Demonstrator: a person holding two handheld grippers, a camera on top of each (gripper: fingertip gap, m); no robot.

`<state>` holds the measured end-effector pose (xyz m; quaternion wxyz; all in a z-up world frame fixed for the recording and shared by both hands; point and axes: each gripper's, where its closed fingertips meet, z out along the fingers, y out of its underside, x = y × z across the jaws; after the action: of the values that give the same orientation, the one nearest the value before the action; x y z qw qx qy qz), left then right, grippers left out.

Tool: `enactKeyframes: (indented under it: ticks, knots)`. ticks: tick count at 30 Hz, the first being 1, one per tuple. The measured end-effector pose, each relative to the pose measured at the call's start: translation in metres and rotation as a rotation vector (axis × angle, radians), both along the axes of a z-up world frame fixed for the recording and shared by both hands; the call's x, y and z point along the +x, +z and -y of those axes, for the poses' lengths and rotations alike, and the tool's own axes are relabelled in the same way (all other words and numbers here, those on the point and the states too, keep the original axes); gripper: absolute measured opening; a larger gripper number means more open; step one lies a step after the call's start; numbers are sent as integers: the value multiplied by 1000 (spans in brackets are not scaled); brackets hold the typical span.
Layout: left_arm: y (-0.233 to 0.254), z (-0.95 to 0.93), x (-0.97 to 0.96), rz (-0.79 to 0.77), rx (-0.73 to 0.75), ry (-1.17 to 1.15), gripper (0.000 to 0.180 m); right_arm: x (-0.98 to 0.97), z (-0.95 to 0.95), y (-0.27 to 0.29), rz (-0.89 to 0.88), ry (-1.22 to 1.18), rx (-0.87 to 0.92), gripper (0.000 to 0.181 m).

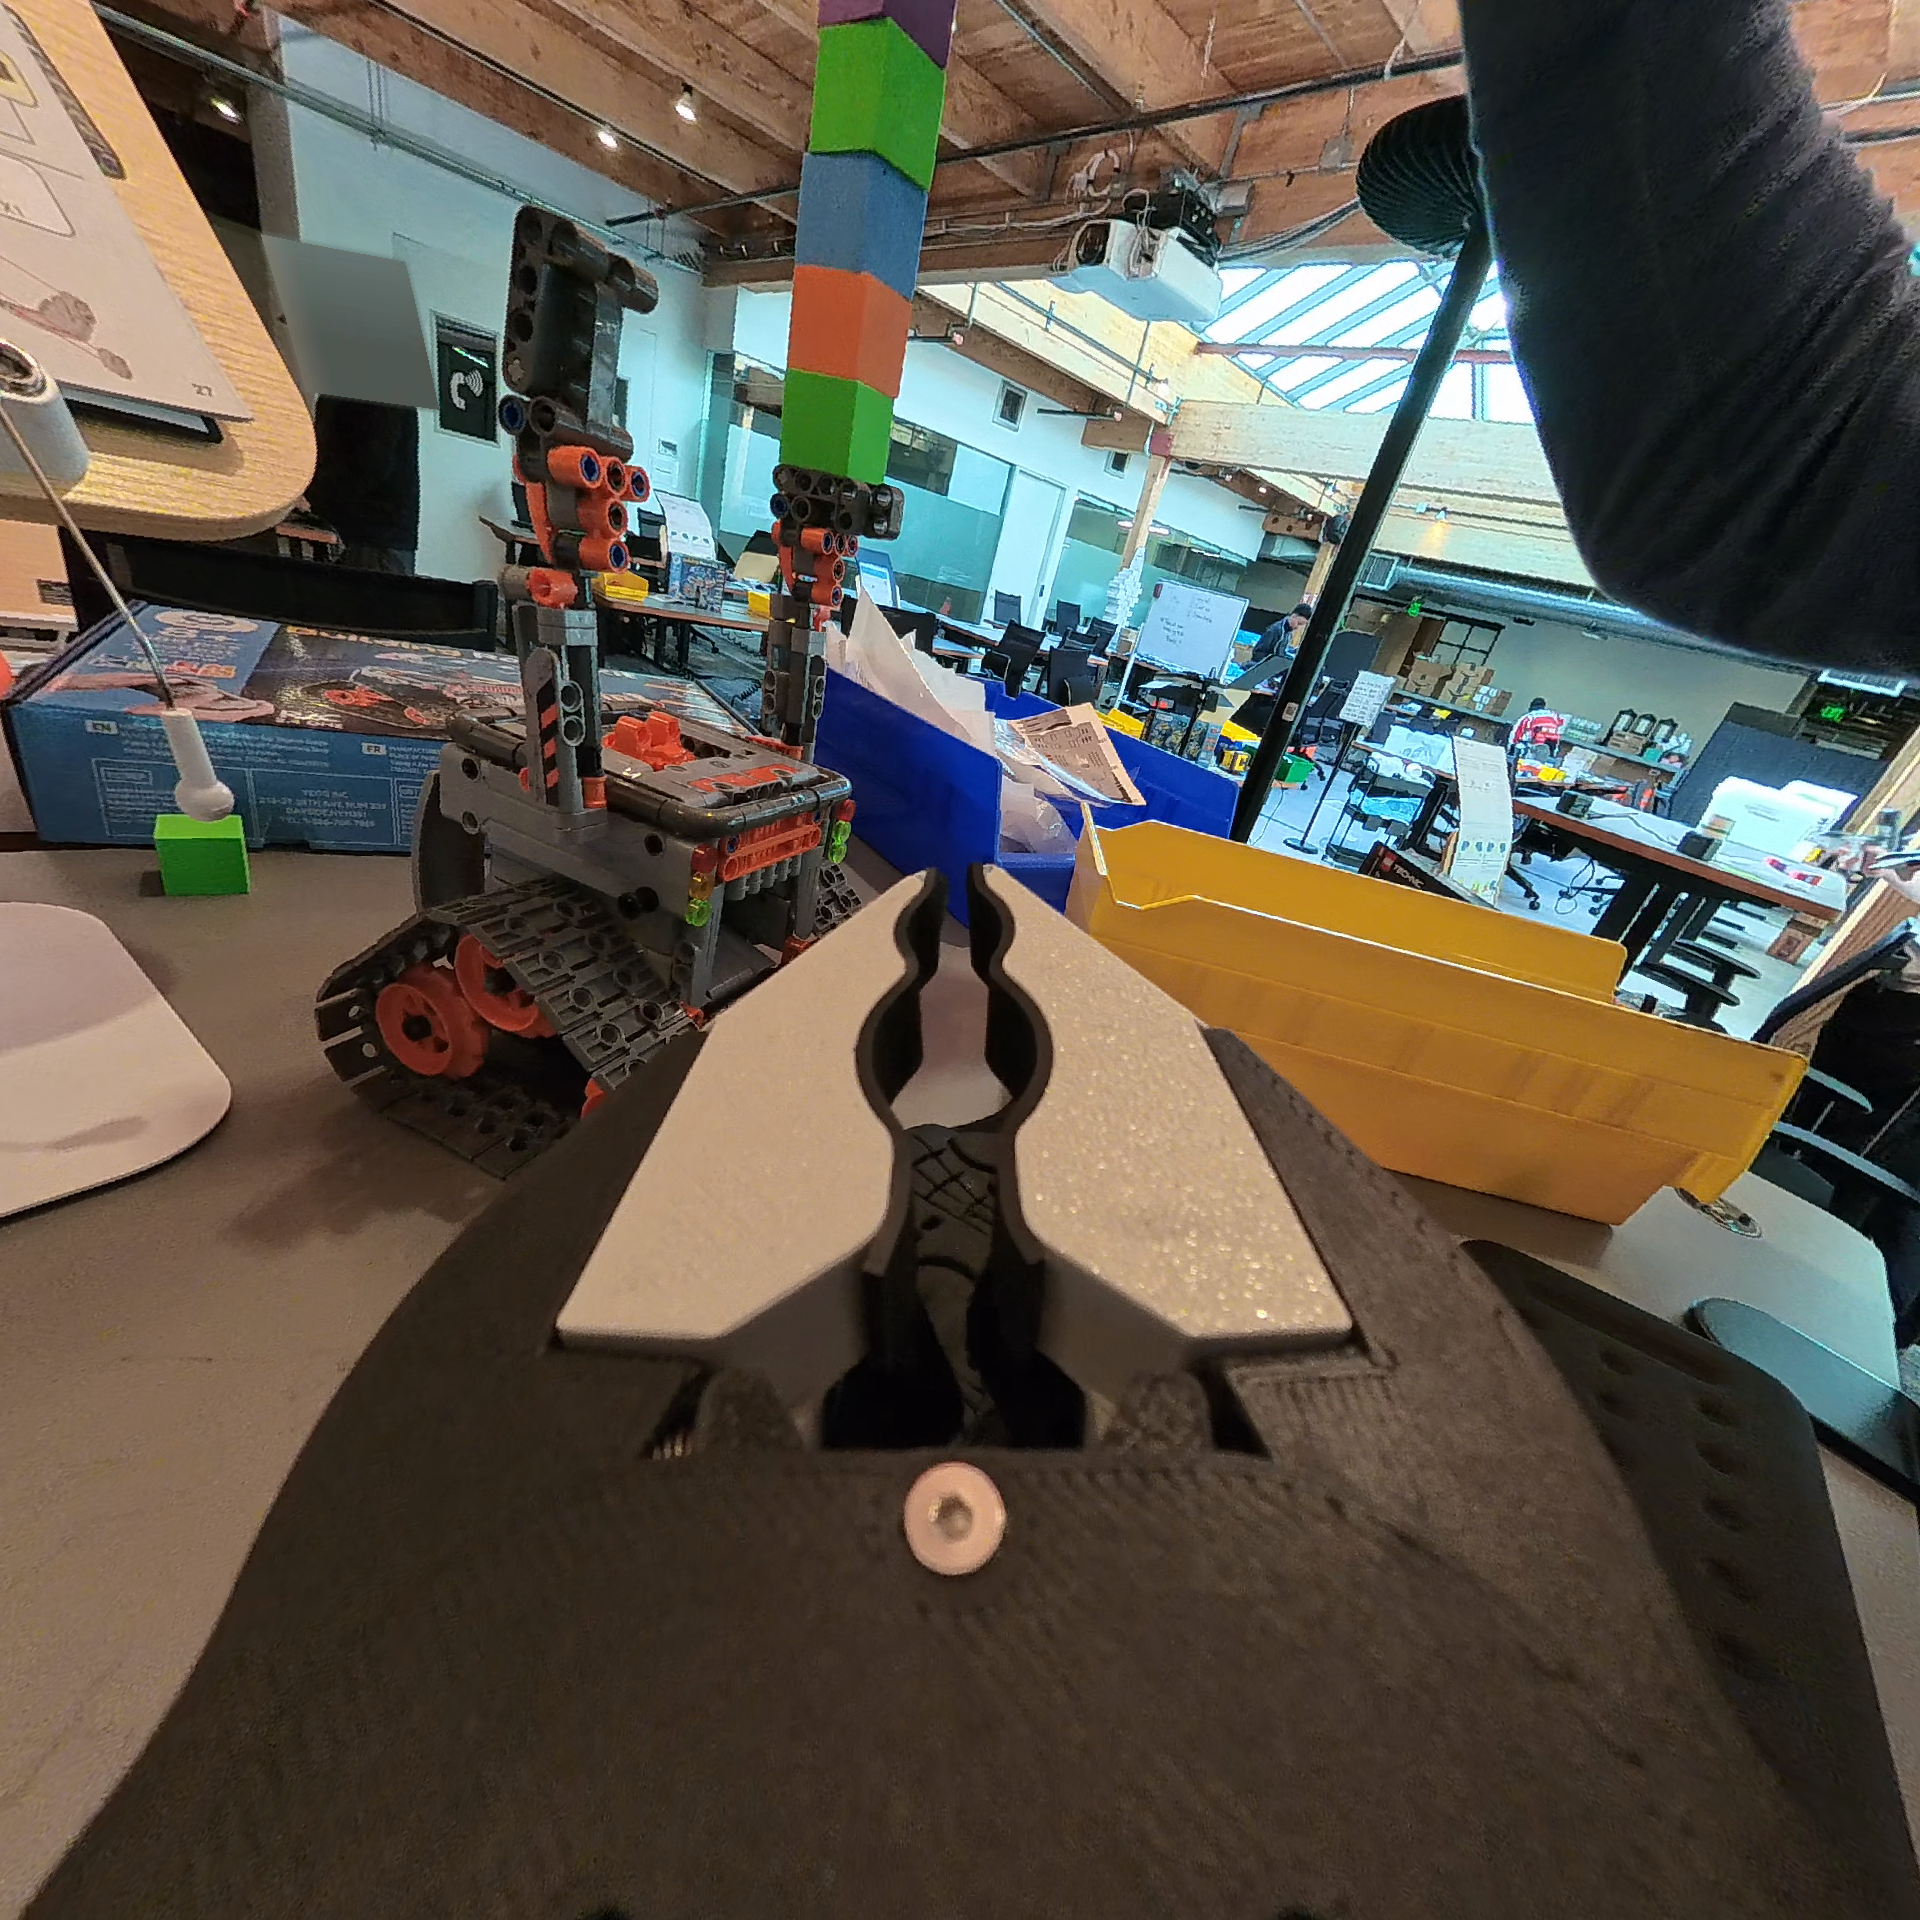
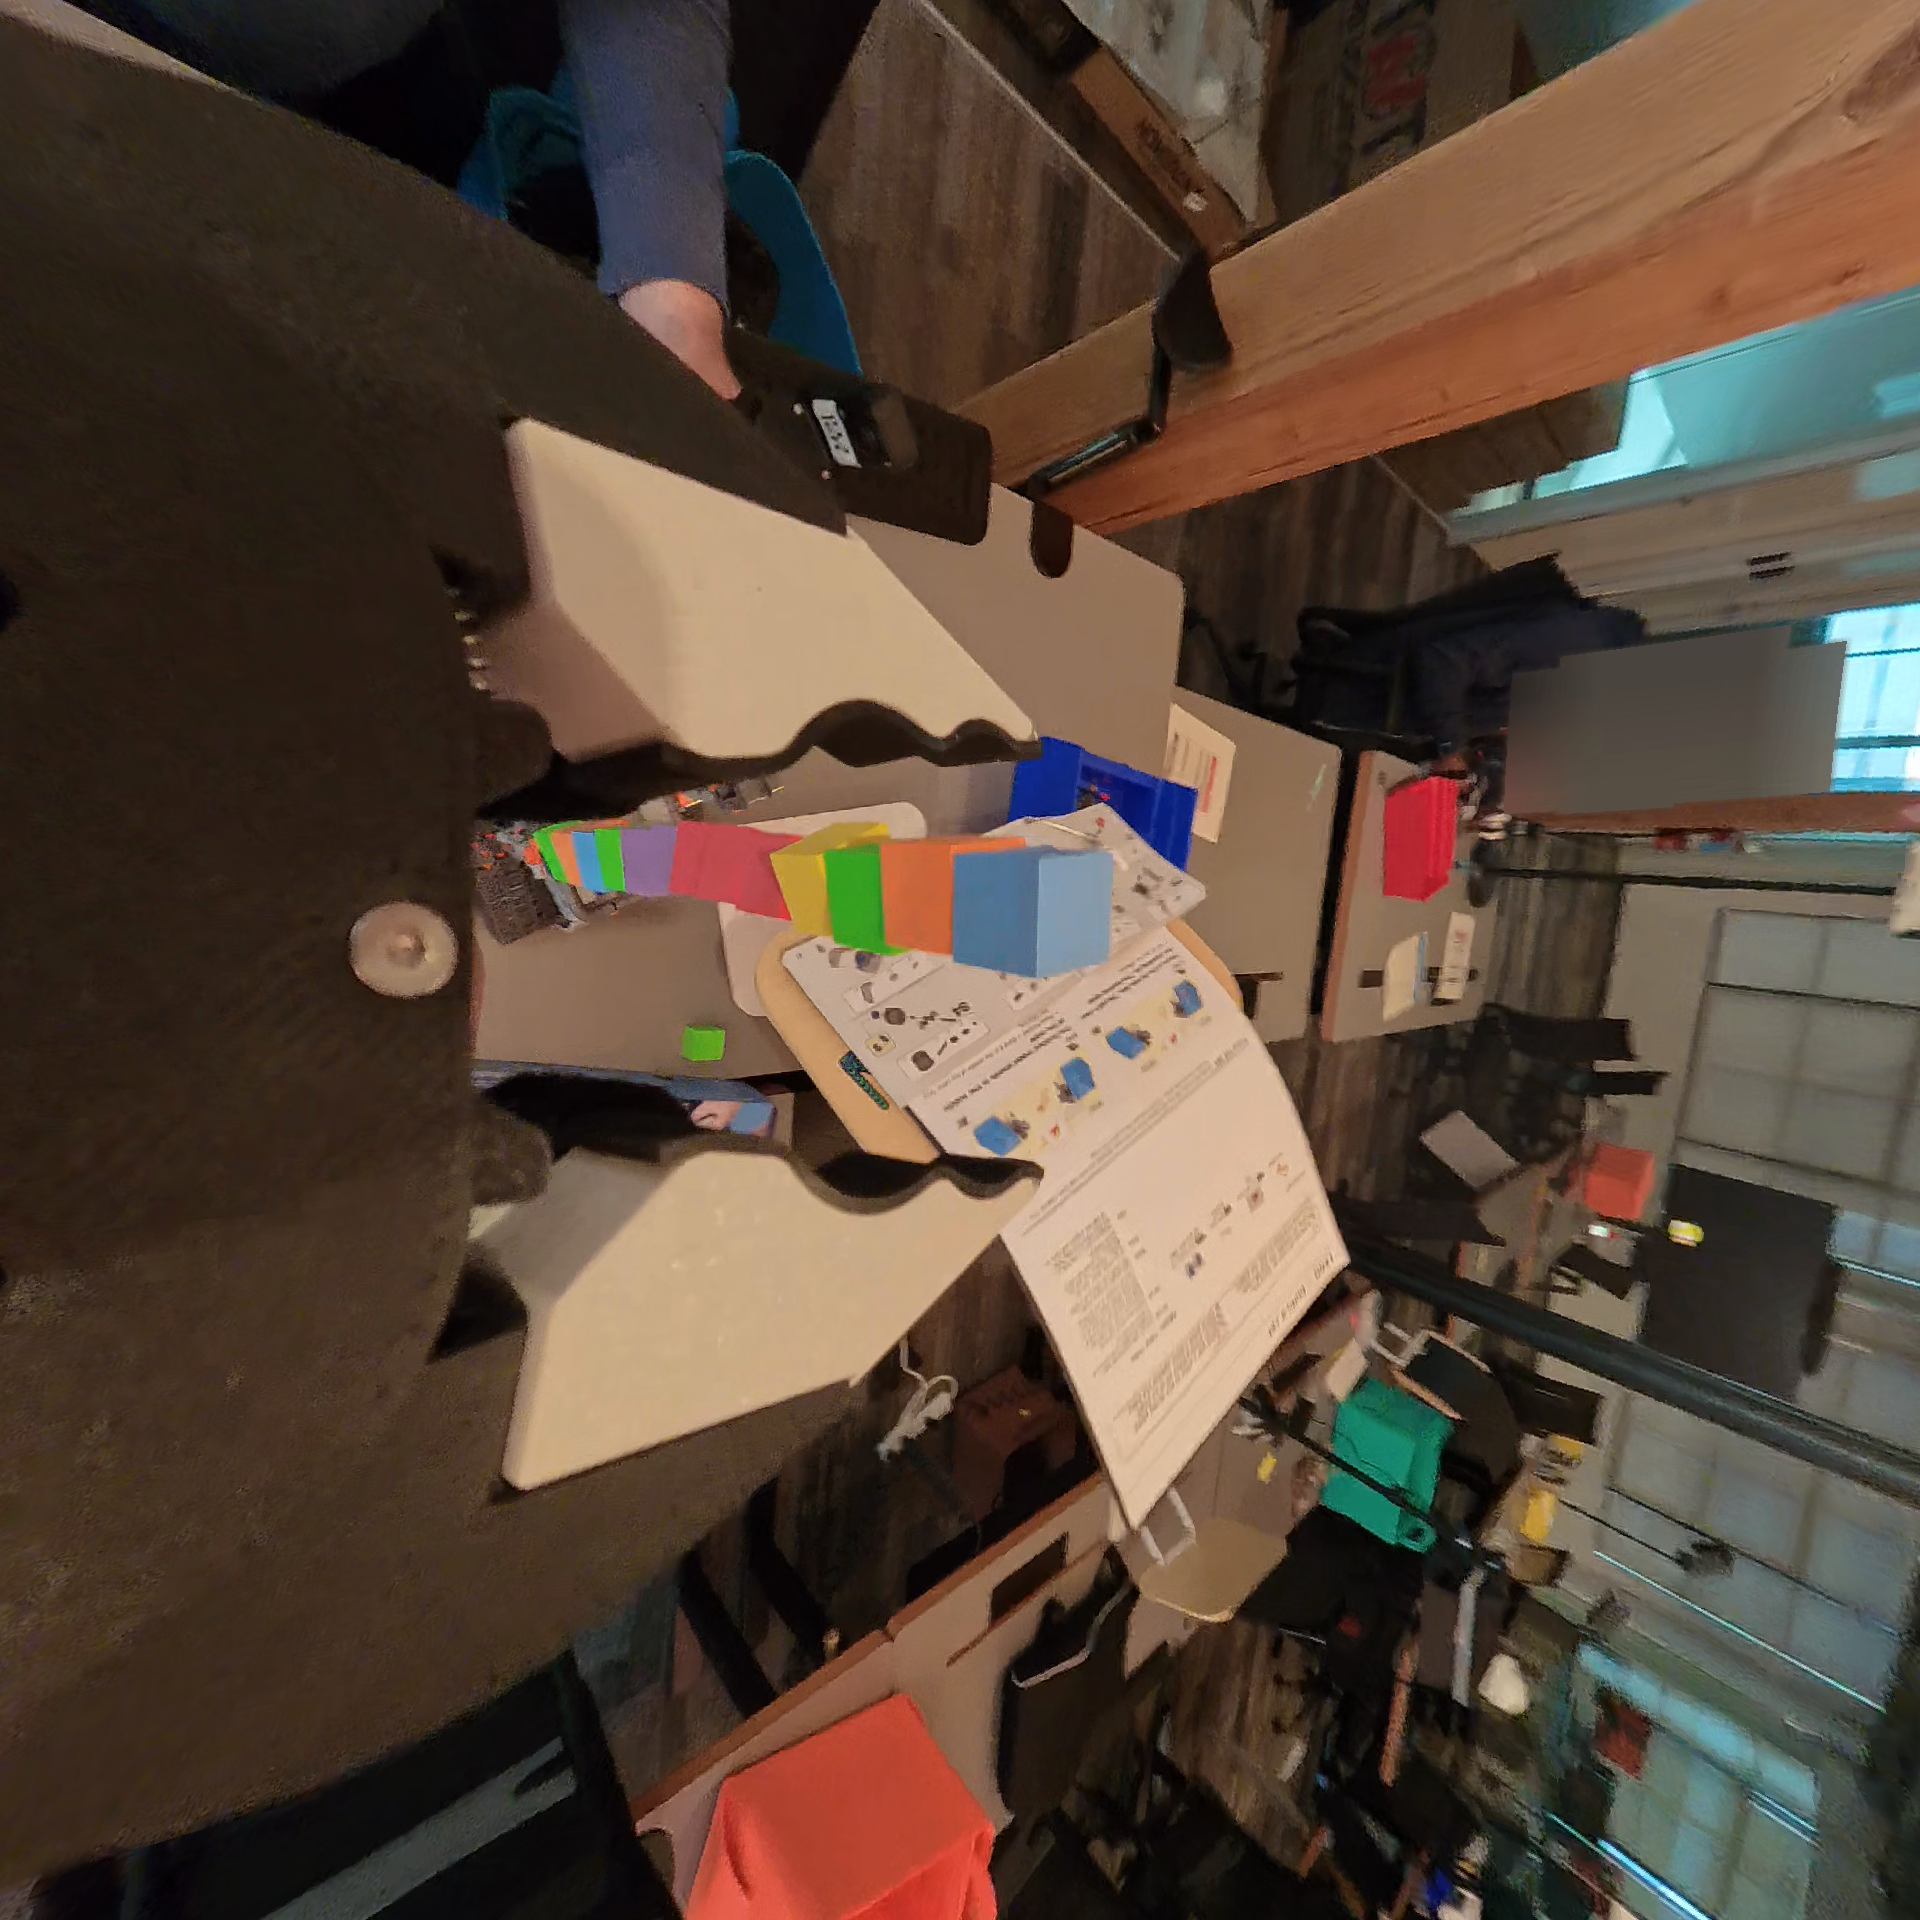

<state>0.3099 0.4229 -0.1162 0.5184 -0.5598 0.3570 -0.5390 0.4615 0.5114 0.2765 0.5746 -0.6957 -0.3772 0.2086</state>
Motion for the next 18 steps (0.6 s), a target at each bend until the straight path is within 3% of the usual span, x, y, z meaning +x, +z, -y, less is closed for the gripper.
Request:
enactKeyframes:
  ticks: [3,7,12,18]
  knots:
    - [1,0,0,2,3,1,3,6,30,3,28,-16,67,70]
    - [3,0,-2,15,4,0,3,10,83,-46,202,-40,77,66]
    - [5,2,-2,26,2,-9,2,12,143,-189,477,12,-79,56]
    - [3,6,1,12,7,-25,2,24,214,-365,758,155,-403,51]
